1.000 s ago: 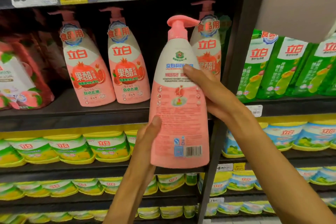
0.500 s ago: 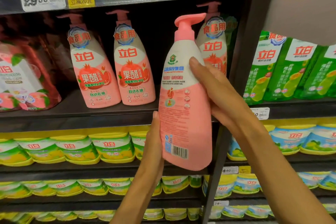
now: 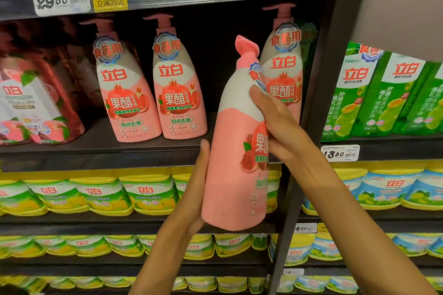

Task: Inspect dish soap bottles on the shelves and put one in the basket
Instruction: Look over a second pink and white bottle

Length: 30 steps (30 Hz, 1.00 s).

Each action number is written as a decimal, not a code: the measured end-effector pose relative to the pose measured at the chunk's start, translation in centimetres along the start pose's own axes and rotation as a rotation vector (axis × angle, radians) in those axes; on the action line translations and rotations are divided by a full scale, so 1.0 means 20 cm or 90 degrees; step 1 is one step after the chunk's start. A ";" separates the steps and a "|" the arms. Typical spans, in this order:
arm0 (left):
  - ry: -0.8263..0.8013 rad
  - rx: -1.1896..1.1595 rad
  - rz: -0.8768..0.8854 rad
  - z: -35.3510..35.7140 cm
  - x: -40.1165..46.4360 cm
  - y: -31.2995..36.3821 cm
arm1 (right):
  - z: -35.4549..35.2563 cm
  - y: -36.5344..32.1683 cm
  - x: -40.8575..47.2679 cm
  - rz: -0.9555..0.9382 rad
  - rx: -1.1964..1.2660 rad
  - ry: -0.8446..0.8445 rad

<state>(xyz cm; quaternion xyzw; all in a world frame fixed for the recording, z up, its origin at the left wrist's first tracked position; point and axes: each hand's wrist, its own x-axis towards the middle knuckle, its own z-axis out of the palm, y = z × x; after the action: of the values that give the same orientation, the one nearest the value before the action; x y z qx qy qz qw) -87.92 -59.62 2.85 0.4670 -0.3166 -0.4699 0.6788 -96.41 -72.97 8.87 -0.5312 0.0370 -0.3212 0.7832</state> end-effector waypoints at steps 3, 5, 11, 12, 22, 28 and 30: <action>-0.014 0.048 0.027 -0.02 -0.01 0.04 | 0.00 -0.02 0.02 -0.039 -0.100 0.044; -0.013 -0.013 0.029 -0.02 -0.02 0.03 | 0.02 -0.04 0.03 -0.007 -0.127 0.061; -0.029 -0.176 0.047 0.08 -0.07 0.02 | 0.01 -0.07 0.07 0.126 -0.110 0.056; -0.046 -0.210 0.036 0.10 -0.08 0.04 | 0.00 -0.06 0.07 0.156 -0.042 0.068; -0.052 -0.118 -0.032 0.15 -0.10 0.14 | -0.03 -0.02 0.04 0.259 0.123 0.113; -0.058 -0.098 -0.020 0.06 -0.11 0.16 | -0.02 0.01 0.02 0.250 0.074 0.117; -0.050 -0.051 -0.037 0.02 -0.14 0.17 | -0.02 0.02 0.02 0.235 0.072 0.113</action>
<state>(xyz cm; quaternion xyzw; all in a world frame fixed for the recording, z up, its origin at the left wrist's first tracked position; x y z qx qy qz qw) -88.17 -56.80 6.22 0.4299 -0.3100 -0.5196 0.6701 -96.06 -73.46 8.52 -0.4404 0.1843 -0.2191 0.8509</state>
